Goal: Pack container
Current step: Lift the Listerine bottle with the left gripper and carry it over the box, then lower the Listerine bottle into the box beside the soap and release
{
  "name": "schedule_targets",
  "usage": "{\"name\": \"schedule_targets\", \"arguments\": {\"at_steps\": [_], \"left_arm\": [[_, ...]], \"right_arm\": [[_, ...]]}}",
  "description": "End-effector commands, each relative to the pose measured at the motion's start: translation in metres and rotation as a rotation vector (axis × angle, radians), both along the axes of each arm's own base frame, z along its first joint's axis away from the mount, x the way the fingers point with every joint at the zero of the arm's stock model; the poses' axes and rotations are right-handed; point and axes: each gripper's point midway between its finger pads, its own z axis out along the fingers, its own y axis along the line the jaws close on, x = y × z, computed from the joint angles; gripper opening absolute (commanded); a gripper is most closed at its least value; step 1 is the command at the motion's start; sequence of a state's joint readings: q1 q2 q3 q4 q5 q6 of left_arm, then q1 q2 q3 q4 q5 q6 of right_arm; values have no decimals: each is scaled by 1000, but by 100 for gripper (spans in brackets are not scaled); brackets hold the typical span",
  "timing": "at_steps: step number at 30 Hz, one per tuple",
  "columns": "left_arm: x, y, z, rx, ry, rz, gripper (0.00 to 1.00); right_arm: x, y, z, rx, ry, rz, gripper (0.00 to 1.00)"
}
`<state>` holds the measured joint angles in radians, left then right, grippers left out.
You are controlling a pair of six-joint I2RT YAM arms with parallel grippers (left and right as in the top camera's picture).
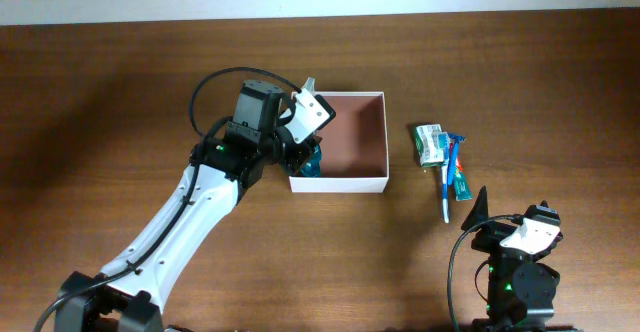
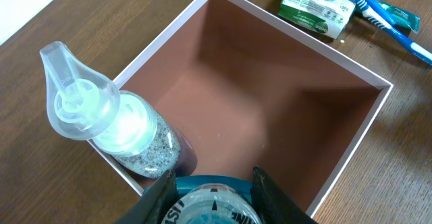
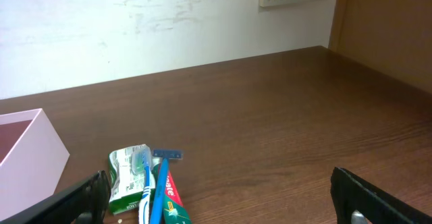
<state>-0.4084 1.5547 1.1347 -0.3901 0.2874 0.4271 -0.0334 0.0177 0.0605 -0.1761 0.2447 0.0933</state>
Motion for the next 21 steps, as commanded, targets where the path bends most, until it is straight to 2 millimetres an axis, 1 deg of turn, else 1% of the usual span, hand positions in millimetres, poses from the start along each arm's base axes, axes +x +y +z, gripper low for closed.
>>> {"name": "schedule_targets", "arguments": {"at_steps": [1,5,9,12,14,16,19,21], "left_arm": [[3,-3,6,-2,-29,-19,31],[5,-4,8,-20,-25,-1,31],[13,-7,18,-102,-12,78,31],[20,-10,27,-205,28,175,31],[23,-10,29,-249,54,227,30],[29,-2,28,-292,98,362,27],[36,21,19,-312,144,590,27],[38,30,15,-315,157,670,27]], "right_arm": [[-1,-2,-3,-7,10,-8,99],[-1,-2,-3,-7,10,-8,98],[-1,-2,-3,-7,10,-8,99],[-1,-2,-3,-7,10,-7,99],[-1,-2,-3,-7,10,-8,99],[-1,-2,-3,-7,10,-7,98],[-1,-2,-3,-7,10,-8,98],[-1,-2,-3,-7,10,-8,98]]}}
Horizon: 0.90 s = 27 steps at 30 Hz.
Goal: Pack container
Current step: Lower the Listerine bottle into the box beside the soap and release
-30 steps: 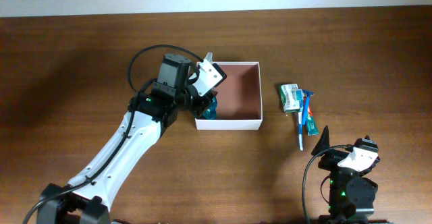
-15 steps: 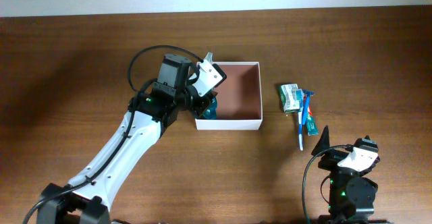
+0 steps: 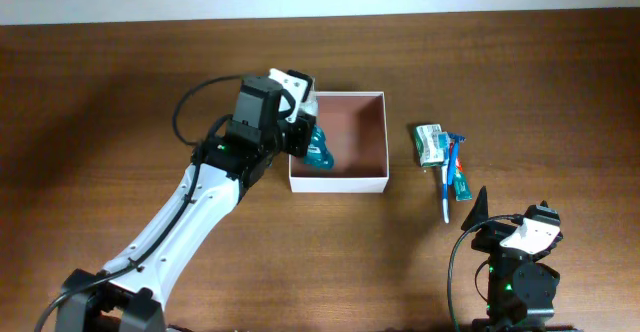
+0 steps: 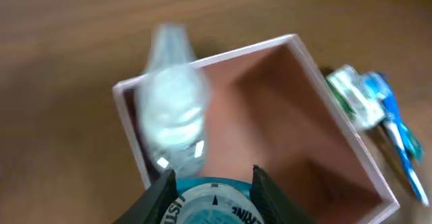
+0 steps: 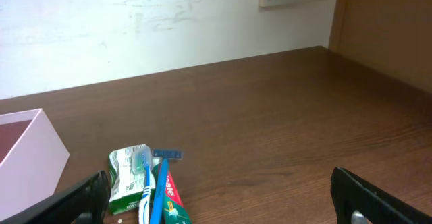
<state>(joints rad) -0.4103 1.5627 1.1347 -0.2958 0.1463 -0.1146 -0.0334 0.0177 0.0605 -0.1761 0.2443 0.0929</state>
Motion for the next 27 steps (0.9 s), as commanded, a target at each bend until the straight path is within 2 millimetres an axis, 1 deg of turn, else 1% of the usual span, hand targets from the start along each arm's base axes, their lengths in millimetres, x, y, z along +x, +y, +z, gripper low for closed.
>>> {"name": "schedule_targets", "arguments": {"at_steps": [1,5,10,13,14,27], "left_arm": [[10,17,5,-67,38,229,26],[5,8,4,-60,37,212,26],[-4,-1,1,19,15,229,27],[-11,-12,1,48,-4,216,28],[-12,-13,1,52,-6,215,27],[-7,-1,3,109,-46,267,27]], "right_arm": [[-1,-2,-3,-7,10,-8,98],[-1,-2,-3,-7,10,-8,98],[-1,-2,-3,-7,10,-8,99],[-1,-2,-3,-7,10,-8,99],[-1,-2,-3,-7,10,-8,99],[-1,-2,-3,-7,10,-8,99]]}}
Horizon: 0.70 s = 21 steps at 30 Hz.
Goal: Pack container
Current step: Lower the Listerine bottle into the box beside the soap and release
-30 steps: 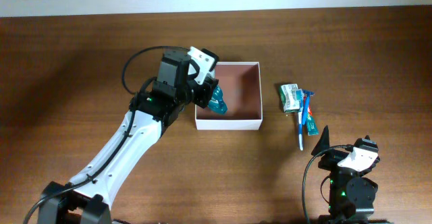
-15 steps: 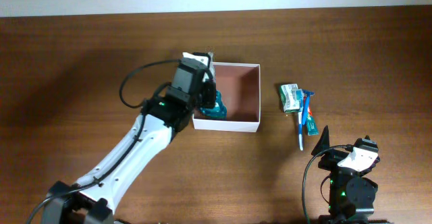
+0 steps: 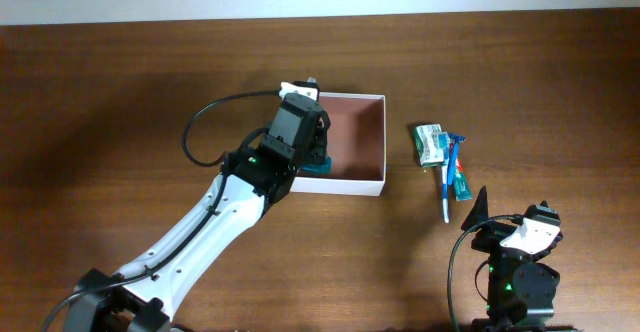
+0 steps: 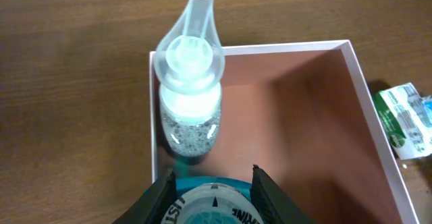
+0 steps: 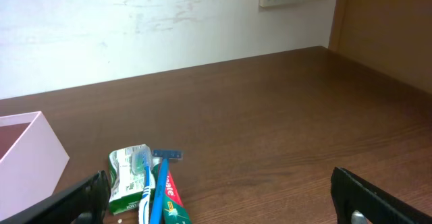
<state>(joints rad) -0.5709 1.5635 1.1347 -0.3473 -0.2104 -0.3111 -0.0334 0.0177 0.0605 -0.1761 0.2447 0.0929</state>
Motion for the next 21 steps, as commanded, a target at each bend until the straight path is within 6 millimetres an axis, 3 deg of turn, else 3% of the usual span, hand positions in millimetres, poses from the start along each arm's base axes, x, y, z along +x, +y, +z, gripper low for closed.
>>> {"name": "schedule_targets", "arguments": {"at_steps": [1,5,11,13,17,21], "left_arm": [[6,4,11,12,-42,25,27],[6,5,9,25,-41,25,27],[8,2,-16,56,6,21,29],[10,1,-17,55,4,21,46],[14,-1,-12,37,-22,22,63],[15,-2,-12,37,-23,22,68]], "right_arm": [[-1,-2,-3,-7,10,-8,99],[-1,-2,-2,-7,9,-8,98],[-1,-2,-3,-7,10,-8,98],[-1,-2,-3,-7,10,-8,99],[-1,-2,-3,-7,10,-8,99],[-1,-2,-3,-7,10,-8,98]]}}
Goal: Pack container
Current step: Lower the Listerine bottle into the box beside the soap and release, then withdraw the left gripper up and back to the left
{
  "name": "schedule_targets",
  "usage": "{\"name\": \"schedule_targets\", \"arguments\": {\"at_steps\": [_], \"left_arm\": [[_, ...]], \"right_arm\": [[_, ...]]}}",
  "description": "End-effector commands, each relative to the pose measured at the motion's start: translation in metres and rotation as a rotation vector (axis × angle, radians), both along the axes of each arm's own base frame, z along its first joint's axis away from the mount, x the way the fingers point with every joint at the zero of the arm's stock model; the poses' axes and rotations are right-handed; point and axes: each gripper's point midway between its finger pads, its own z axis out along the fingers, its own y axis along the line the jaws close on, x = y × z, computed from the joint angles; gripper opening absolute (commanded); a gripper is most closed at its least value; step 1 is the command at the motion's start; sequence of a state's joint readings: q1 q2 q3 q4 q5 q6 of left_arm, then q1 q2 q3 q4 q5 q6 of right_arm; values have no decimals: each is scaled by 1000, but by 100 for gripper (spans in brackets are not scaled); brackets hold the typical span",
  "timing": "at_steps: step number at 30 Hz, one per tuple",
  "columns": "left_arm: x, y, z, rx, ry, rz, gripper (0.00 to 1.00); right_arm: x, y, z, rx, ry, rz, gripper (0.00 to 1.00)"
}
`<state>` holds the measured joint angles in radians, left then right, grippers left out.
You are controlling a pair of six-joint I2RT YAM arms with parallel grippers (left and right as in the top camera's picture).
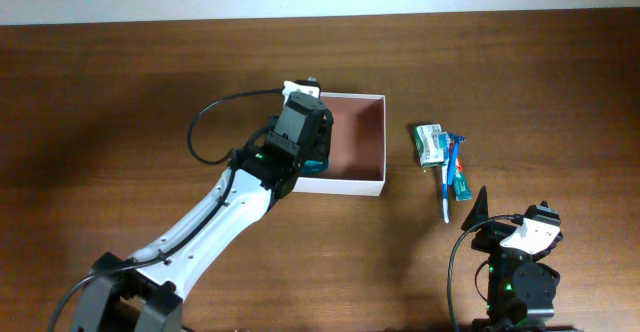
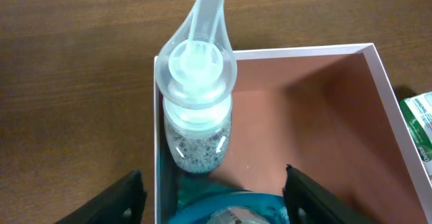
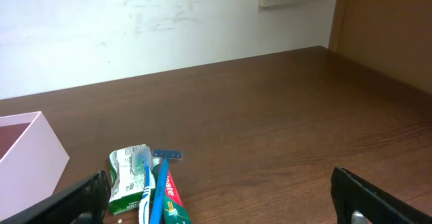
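Observation:
A white box with a brown inside (image 1: 358, 137) sits mid-table. In the left wrist view a clear bottle with a scoop-like cap (image 2: 196, 96) stands against the box's left wall (image 2: 157, 156). Just in front of it is a teal bottle (image 2: 223, 207), down inside the box. My left gripper (image 2: 214, 183) is open, its fingers (image 2: 128, 197) wide apart on either side of the teal bottle. From overhead the left gripper (image 1: 310, 157) covers the box's left end. My right gripper (image 3: 223, 210) is open near the table's front right, holding nothing.
Right of the box lies a small heap: a green-and-white packet (image 1: 430, 142), a blue toothbrush (image 1: 447, 182), a toothpaste tube (image 1: 461, 185) and a blue razor (image 1: 457, 139). The right wrist view shows the same packet (image 3: 125, 177) and toothbrush (image 3: 145, 197).
My left gripper has opened and let go of the teal bottle, which now rests in the box beside the clear bottle. The right arm has not moved.
My left gripper was shut on the teal bottle at the box's front left corner, near the clear bottle. It then had turned over the box's left rim, and later held the teal bottle right behind the clear one. Now it is open.

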<state>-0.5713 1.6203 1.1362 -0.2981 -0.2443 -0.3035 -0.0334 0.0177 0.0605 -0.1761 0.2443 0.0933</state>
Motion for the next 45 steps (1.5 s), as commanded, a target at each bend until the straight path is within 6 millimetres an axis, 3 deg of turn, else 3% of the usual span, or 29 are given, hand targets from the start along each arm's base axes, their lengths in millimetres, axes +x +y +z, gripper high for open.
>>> {"name": "schedule_targets", "arguments": {"at_steps": [1,8,17,21,27,28,33,34,36,45], "left_arm": [[3,-1,3,11,-14,1,68],[3,-1,20,2,-52,-13,68],[-17,1,100,-120,-194,-55,68],[-19,15,122,-107,-255,-47,68],[-5,93,111,17,-226,183,69],[-3,114,105,37,-198,232,72],[0,167,97,63,-155,355,77],[0,173,97,65,-153,369,80],[0,179,96,68,-149,384,99],[0,181,95,69,-145,387,99]], "right_arm": [[-1,-2,-3,-7,10,-8,98],[-1,-2,-3,-7,10,-8,99],[-1,-2,-3,-7,10,-8,98],[-1,-2,-3,-7,10,-8,99],[-1,-2,-3,-7,10,-8,98],[-1,-2,-3,-7,10,-8,99],[-1,-2,-3,-7,10,-8,98],[-1,-2,-3,-7,10,-8,99],[-1,-2,-3,-7,10,-8,99],[-1,-2,-3,-7,10,-8,99]]}}
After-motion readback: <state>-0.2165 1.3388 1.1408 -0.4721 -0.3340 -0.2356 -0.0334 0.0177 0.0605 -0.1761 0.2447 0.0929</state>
